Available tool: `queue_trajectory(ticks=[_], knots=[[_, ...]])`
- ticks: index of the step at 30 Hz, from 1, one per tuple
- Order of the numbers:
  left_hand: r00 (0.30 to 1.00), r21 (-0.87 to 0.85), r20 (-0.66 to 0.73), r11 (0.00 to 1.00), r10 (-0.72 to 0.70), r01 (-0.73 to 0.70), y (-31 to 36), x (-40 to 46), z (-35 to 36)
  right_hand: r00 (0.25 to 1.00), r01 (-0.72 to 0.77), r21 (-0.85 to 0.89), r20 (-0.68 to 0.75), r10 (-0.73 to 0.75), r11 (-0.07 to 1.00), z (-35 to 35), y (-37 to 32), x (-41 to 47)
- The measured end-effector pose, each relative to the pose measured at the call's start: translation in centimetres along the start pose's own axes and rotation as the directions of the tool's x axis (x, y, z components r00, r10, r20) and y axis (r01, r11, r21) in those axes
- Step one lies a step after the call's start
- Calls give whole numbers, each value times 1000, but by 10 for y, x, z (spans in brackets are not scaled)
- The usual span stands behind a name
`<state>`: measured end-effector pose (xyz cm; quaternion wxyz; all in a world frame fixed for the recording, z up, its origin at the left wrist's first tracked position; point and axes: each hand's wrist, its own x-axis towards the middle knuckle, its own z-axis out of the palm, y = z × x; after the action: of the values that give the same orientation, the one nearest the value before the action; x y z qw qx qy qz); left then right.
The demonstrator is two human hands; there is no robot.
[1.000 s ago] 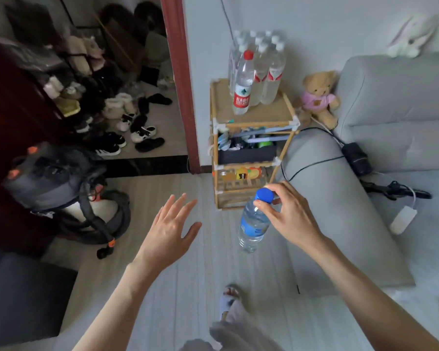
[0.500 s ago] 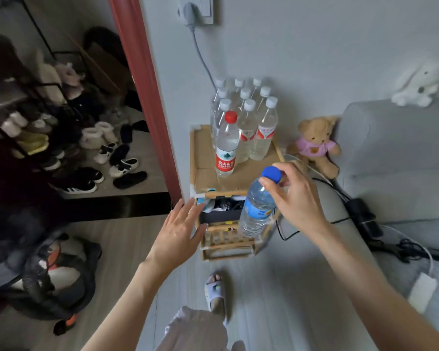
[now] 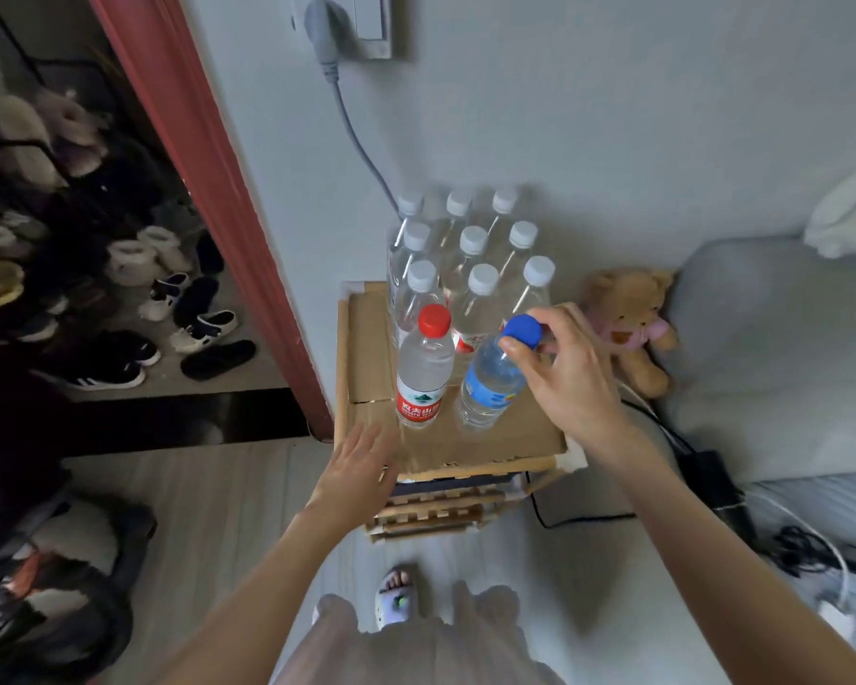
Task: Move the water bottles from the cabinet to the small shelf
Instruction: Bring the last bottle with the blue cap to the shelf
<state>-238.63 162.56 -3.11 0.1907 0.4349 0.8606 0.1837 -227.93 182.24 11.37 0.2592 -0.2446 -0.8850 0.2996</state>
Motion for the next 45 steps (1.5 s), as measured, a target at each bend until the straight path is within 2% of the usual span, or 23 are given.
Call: queue_trajectory(ticks=[3, 7, 11, 14, 17, 20, 24, 28, 33, 38, 41, 43, 45], knots=[[995, 36, 78, 998, -57, 54, -1, 11, 9, 999, -8, 9, 44, 7, 1000, 6, 10, 13], [990, 96, 95, 991, -106, 97, -4, 13, 26, 994, -22, 14, 108, 20, 1000, 11, 21, 21], [975, 220, 105, 961, -195, 168, -5, 12, 36, 988, -53, 108, 152, 36, 993, 8, 35, 30], [978, 243, 84, 956, -192, 167, -6, 12, 41, 977, -14, 154, 213, -19, 988, 3, 45, 35], [984, 233, 61, 961, -170, 152, -8, 13, 44, 955, 28, 162, 286, -74, 986, -3, 47, 38], [986, 195, 63, 971, -154, 139, -8, 13, 46, 951, 111, 128, 275, -143, 986, -4, 48, 42], [993, 142, 13, 984, -114, 111, -9, 12, 48, 964, 111, 58, 235, -122, 992, -5, 44, 45], [992, 130, 16, 984, -126, 123, -8, 12, 47, 955, 133, 25, 263, -134, 991, -4, 42, 45], [990, 146, 27, 980, -142, 136, -7, 12, 46, 951, 94, 98, 284, -119, 991, -3, 44, 46], [985, 177, 46, 972, -164, 154, -6, 14, 45, 863, -36, 286, 491, -114, 958, -7, 42, 50], [983, 173, 57, 971, -176, 164, -5, 13, 44, 868, -38, 293, 484, -114, 955, -2, 37, 47], [984, 161, 55, 974, -171, 160, -6, 14, 43, 898, -4, 236, 428, -100, 972, 2, 37, 44], [985, 156, 50, 975, -166, 156, -6, 14, 43, 897, 16, 172, 432, -90, 985, 6, 40, 39]])
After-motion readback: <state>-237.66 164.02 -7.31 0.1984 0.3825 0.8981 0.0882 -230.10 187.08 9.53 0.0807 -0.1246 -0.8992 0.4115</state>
